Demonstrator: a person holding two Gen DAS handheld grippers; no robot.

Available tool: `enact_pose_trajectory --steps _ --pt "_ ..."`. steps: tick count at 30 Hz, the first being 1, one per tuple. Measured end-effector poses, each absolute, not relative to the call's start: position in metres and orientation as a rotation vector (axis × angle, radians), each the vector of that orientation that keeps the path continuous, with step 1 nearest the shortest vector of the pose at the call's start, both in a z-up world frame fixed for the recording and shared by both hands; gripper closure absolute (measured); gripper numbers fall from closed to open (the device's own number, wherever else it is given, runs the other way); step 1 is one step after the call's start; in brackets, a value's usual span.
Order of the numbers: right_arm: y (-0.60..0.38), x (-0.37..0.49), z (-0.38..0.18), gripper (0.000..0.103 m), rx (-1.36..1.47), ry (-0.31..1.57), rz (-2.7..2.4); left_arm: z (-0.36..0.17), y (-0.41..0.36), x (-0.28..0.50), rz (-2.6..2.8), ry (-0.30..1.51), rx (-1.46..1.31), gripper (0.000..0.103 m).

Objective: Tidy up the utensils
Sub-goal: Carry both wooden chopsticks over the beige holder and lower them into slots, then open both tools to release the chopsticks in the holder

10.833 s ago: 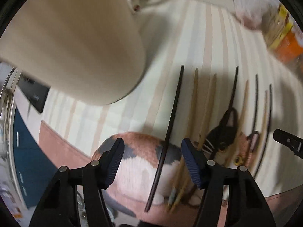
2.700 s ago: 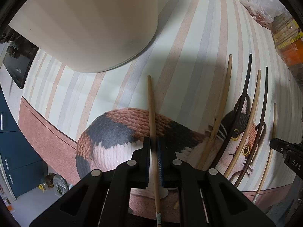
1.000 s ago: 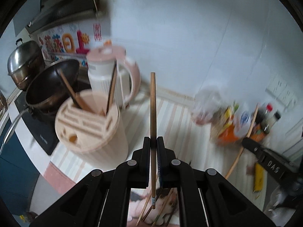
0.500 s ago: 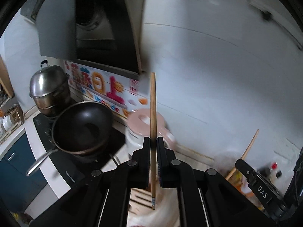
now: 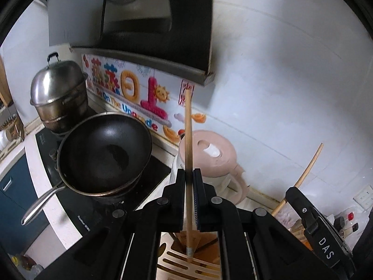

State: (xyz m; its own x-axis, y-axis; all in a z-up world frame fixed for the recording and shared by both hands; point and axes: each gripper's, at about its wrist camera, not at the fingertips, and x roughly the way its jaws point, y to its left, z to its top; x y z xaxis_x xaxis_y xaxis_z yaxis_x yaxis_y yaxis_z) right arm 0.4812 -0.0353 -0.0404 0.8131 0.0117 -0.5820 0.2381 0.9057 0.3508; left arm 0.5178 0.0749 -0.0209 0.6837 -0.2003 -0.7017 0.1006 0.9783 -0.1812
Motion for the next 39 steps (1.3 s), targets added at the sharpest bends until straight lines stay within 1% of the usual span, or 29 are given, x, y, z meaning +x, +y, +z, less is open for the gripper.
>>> enact_pose_trajectory --steps 3,14,21,25,26,27,28,29,30,32,33,34,35,38,39 --pt "-0.030 0.486 -0.052 0.096 0.412 0.631 -0.119 -0.027 0.081 0.521 -0.170 0.802 -0.152 0.099" --pt "-0.020 0.485 -0.059 0.096 0.341 0.609 -0.101 -0.025 0.078 0.528 -0.184 0.751 -0.153 0.099" --pt "-0.020 0.484 -0.066 0.096 0.319 0.658 -0.081 -0.045 0.070 0.521 -0.230 0.842 -0.123 0.099" --pt "-0.022 0.489 -0.072 0.094 0.338 0.761 -0.010 -0.043 0.074 0.504 -0.265 0.908 -0.120 0.093" --pt "-0.025 0.488 -0.072 0.084 0.341 0.783 0.000 -0.039 0.077 0.498 -0.260 0.915 -0.119 0.090" --pt "-0.028 0.485 -0.070 0.065 0.347 0.791 0.004 -0.035 0.080 0.491 -0.237 0.919 -0.109 0.075" --pt "-0.032 0.482 -0.067 0.057 0.360 0.791 0.009 -0.033 0.082 0.487 -0.226 0.917 -0.101 0.050" --pt "-0.035 0.478 -0.064 0.049 0.367 0.788 0.011 -0.028 0.086 0.480 -0.209 0.905 -0.095 0.038" --pt "-0.039 0.473 -0.059 0.049 0.368 0.786 0.003 -0.025 0.090 0.475 -0.193 0.894 -0.097 0.026" --pt "-0.049 0.461 -0.052 0.049 0.381 0.785 -0.007 -0.018 0.099 0.460 -0.159 0.870 -0.103 0.023" --pt "-0.055 0.453 -0.050 0.047 0.383 0.786 -0.021 -0.017 0.103 0.453 -0.141 0.869 -0.100 0.018" --pt "-0.062 0.444 -0.048 0.046 0.381 0.790 -0.047 -0.018 0.106 0.449 -0.123 0.867 -0.103 0.006" --pt "-0.068 0.437 -0.048 0.042 0.385 0.792 -0.062 -0.020 0.109 0.441 -0.104 0.862 -0.104 0.000" --pt "-0.091 0.410 -0.059 0.029 0.404 0.813 -0.124 -0.033 0.112 0.419 -0.070 0.869 -0.098 0.000" --pt "-0.099 0.400 -0.065 0.027 0.417 0.821 -0.138 -0.041 0.111 0.411 -0.064 0.884 -0.097 0.000"
